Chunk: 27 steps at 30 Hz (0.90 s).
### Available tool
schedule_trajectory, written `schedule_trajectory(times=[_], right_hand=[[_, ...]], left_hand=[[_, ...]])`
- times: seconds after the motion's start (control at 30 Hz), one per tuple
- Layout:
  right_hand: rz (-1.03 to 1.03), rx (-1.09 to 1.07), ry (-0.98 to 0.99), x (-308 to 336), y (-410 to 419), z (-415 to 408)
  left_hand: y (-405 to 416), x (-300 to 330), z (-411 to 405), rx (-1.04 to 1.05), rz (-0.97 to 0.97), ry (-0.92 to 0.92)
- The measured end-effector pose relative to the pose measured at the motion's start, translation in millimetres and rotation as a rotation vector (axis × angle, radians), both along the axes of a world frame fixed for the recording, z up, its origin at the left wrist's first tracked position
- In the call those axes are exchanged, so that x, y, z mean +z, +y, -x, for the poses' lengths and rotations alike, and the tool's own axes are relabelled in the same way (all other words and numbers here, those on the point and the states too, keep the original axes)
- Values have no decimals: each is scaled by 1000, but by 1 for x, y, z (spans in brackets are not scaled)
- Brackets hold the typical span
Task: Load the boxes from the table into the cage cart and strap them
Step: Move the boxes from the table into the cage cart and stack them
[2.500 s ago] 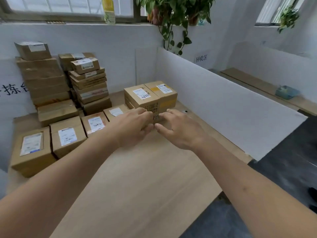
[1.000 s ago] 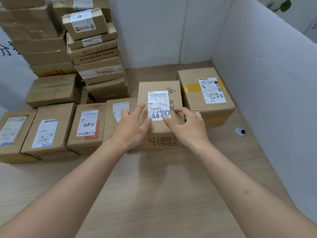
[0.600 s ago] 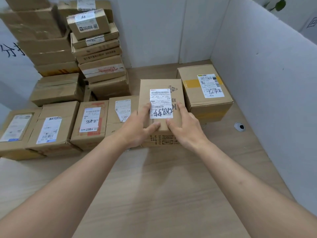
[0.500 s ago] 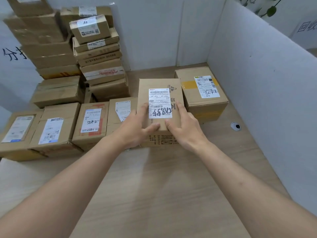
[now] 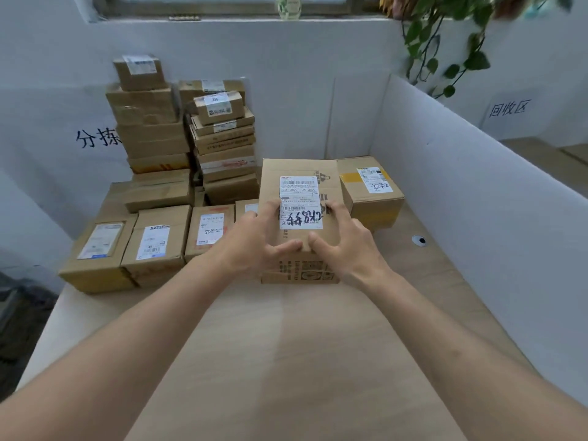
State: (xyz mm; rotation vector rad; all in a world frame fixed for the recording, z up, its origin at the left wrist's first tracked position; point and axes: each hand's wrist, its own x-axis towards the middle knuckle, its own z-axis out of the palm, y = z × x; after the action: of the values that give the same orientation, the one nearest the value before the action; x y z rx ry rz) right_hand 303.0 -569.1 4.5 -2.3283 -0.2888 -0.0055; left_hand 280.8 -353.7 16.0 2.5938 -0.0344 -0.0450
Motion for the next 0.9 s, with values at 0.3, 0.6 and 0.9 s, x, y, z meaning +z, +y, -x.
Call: schedule_trajectory(times=[0.3,0.6,0.9], right_hand=[[-46,23,-132,43,42,106],[-70,148,-164,59,68,147],[-119,403,-135,48,83,172]], left_hand=[[42,49,108,-22,-37,-82],[63,65,173,108,-75,-120],[57,59,251,344,-87,-123]])
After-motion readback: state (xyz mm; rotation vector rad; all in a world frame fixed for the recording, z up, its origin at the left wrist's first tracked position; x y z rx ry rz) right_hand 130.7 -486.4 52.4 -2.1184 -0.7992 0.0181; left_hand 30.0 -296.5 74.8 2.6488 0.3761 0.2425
